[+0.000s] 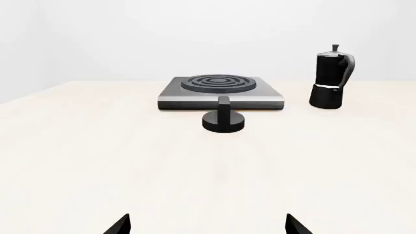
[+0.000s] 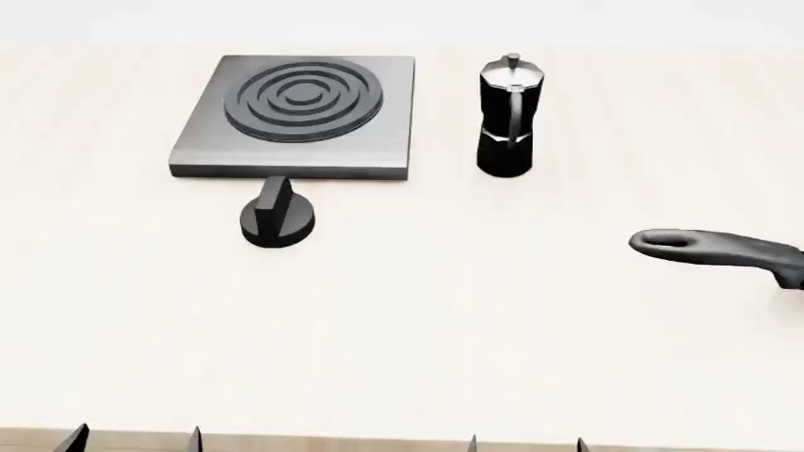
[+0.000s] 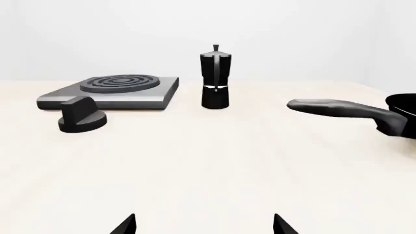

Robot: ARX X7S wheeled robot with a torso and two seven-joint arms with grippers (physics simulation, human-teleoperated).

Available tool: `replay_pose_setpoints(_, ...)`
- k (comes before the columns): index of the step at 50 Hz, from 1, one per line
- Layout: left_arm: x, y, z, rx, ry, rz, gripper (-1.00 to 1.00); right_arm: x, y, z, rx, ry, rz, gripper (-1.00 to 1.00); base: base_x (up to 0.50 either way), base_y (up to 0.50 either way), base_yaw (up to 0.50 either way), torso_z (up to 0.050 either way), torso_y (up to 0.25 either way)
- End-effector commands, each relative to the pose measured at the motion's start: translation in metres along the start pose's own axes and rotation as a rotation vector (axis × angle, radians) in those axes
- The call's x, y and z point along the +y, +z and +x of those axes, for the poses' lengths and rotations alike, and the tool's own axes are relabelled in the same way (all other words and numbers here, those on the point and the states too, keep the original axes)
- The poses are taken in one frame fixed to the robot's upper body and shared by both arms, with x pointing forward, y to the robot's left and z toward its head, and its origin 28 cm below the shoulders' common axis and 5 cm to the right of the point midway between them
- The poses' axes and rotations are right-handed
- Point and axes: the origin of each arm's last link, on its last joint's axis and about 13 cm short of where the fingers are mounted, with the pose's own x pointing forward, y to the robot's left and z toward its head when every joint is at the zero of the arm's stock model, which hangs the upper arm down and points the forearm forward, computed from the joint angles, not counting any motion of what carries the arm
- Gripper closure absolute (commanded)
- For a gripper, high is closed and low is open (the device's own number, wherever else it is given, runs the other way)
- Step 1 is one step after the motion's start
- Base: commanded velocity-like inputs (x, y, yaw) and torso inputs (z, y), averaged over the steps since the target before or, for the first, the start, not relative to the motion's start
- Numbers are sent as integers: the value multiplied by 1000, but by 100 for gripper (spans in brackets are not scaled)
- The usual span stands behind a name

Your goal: Put the moka pot on the stove.

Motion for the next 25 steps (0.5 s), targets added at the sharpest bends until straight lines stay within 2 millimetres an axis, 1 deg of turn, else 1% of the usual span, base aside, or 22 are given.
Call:
replay_pose_setpoints(1, 0, 1, 0, 0, 0, 0, -100, 0, 0, 0, 0, 0, 0, -100, 0, 0, 0, 0, 0)
replay_pose_setpoints(20, -1, -3, -2, -14, -42, 14, -100, 0, 0, 0, 6, -4, -28, -100, 0, 0, 0, 0, 0)
replay_pose_setpoints(25, -2, -1, -4, -25, -50, 9, -100, 0, 0, 0, 0, 2, -22, -100, 0, 0, 0, 0, 0)
